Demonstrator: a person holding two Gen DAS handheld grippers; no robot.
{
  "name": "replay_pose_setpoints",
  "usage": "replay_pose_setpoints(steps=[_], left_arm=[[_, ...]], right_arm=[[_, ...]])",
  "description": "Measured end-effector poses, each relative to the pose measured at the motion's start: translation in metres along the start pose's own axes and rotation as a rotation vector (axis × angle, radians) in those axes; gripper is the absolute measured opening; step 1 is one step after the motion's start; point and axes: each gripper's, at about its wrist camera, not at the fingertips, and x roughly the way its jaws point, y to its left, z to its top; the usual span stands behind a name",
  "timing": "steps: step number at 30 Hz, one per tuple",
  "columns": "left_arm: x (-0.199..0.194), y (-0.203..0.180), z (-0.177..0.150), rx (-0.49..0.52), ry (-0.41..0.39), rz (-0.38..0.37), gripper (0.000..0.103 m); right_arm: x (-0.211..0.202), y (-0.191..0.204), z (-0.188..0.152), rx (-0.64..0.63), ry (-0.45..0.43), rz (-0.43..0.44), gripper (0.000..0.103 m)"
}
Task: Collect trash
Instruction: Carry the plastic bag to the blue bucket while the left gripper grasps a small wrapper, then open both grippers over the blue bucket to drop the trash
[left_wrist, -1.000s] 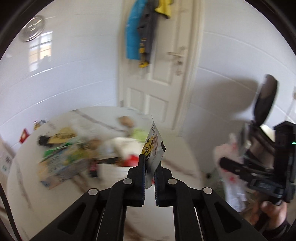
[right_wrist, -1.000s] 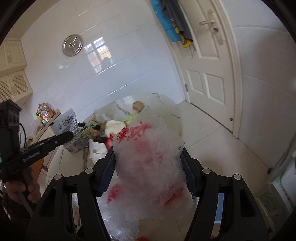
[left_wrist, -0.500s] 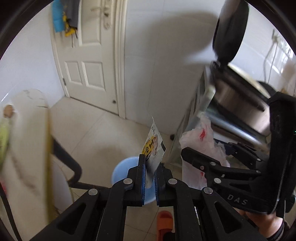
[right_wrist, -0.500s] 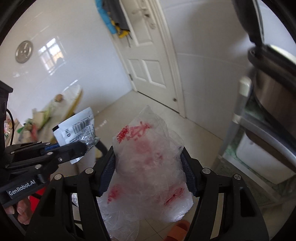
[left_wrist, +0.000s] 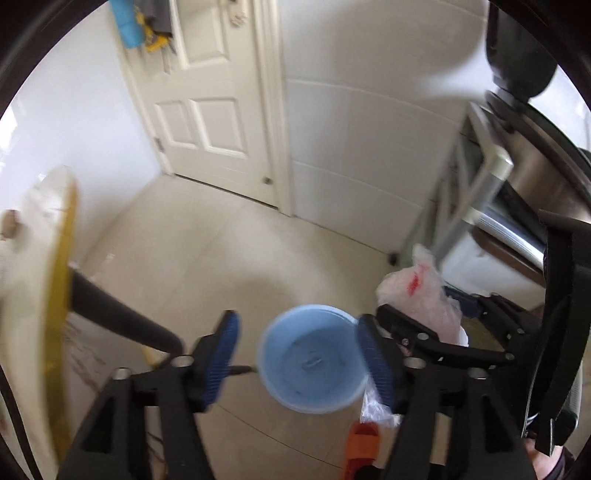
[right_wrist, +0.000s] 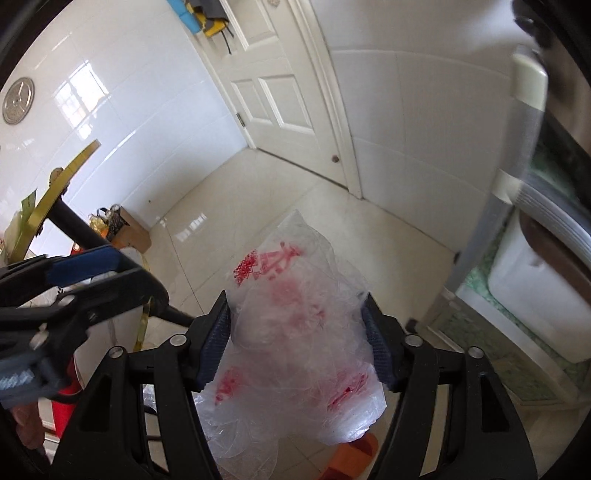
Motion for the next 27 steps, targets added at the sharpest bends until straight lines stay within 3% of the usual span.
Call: replay_pose_setpoints(steps=[1,3,4,9,12,15,17,22,27], left_arm=[[-0.002,0.001,0.001,-0.004,-0.015,0.029,0.076],[-0.012,0.003,0.001,-0.014,-0.047,0.053,0.077],[-0.016,0.004,0.002,-0.02,-0.053,0.036,0.077],[-0.06,-0.007,-0.011,-0.022,-0.118,0.041,0.079],[-0.095,-0.002,-0.028,-0.054,-0.158,-0.028,0.08],[-0.137,0.005,-0.042,-0.062,-0.22,-0.037,0.086],[-0.166,0.014,-0.057,-0.064,-0.275,-0.006,0.094],[-0.238,0.065,-0.111,-0.098,-0.365,0.055,0.099],[-0.252,0.122,-0.148,-0.208,-0.346,0.183,0.102]], right_arm=[[0.002,-0.002,-0.001,-0.001,-0.006,0.005,0.071],[0.007,-0.003,0.001,0.01,-0.017,0.019,0.095],[0.01,-0.005,0.002,0.012,-0.017,0.013,0.097],[-0.007,0.004,0.004,0.015,-0.048,-0.001,0.097],[-0.029,0.012,0.007,0.022,-0.071,-0.013,0.098],[-0.062,0.024,0.007,0.013,-0.108,0.0,0.099],[-0.086,0.041,0.008,-0.025,-0.14,-0.003,0.099],[-0.14,0.096,0.002,-0.112,-0.229,0.024,0.103],[-0.166,0.156,-0.002,-0.198,-0.267,0.063,0.103]])
